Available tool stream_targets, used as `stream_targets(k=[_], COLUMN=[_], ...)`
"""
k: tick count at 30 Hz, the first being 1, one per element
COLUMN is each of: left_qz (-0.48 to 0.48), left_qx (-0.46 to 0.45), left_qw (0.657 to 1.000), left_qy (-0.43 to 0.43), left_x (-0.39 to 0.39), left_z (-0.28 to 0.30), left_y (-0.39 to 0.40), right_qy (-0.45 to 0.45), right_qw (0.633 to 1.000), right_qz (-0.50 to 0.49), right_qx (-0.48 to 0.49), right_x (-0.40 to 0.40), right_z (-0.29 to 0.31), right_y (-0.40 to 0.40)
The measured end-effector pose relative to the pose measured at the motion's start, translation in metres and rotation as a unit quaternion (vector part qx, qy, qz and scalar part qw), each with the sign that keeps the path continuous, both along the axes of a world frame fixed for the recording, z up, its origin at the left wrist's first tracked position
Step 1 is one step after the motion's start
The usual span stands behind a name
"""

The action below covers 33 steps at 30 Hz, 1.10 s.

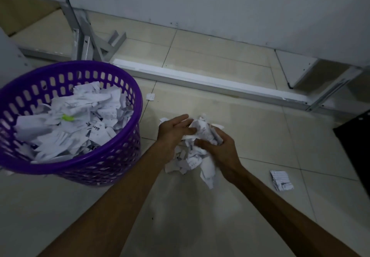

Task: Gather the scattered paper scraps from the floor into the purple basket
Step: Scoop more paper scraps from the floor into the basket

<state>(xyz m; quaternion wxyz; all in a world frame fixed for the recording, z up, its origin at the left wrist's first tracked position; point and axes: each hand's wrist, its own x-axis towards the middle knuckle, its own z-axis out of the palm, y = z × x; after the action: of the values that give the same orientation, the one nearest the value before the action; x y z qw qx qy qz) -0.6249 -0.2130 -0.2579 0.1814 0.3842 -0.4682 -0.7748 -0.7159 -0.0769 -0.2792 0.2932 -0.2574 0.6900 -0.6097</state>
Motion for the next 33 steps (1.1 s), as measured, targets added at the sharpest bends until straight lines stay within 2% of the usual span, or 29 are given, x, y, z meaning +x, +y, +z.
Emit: stream_targets(k=[9, 13, 19, 25, 28, 33], left_qz=[-0.015, 0.002, 0.061, 0.127, 0.144, 0.145], left_qx=[-0.058, -0.099, -0.12, -0.14, -0.157, -0.151], left_qw=[0.996, 0.991, 0.987, 0.981, 0.977, 0.976], left_qy=[0.067, 0.086, 0.092, 0.047, -0.003, -0.053], left_x=[0.005, 0.04, 0.114, 0.187, 0.209, 0.223], left_z=[0.121, 0.175, 0.219, 0.205, 0.176, 0.133], left_y=[-0.019, -0.049, -0.107, -0.152, -0.16, -0.164], right_qy=[0.024, 0.031, 0.034, 0.059, 0.131, 0.254], right_qw=[0.997, 0.994, 0.988, 0.987, 0.983, 0.945], right_qz=[-0.015, -0.005, 0.043, 0.096, 0.122, 0.197], right_qx=[-0.067, -0.106, -0.143, -0.118, -0.047, 0.053], right_x=[0.008, 0.036, 0.099, 0.161, 0.175, 0.17], right_z=[0.115, 0.161, 0.197, 0.183, 0.163, 0.144], right_y=[-0.021, -0.057, -0.129, -0.189, -0.203, -0.202])
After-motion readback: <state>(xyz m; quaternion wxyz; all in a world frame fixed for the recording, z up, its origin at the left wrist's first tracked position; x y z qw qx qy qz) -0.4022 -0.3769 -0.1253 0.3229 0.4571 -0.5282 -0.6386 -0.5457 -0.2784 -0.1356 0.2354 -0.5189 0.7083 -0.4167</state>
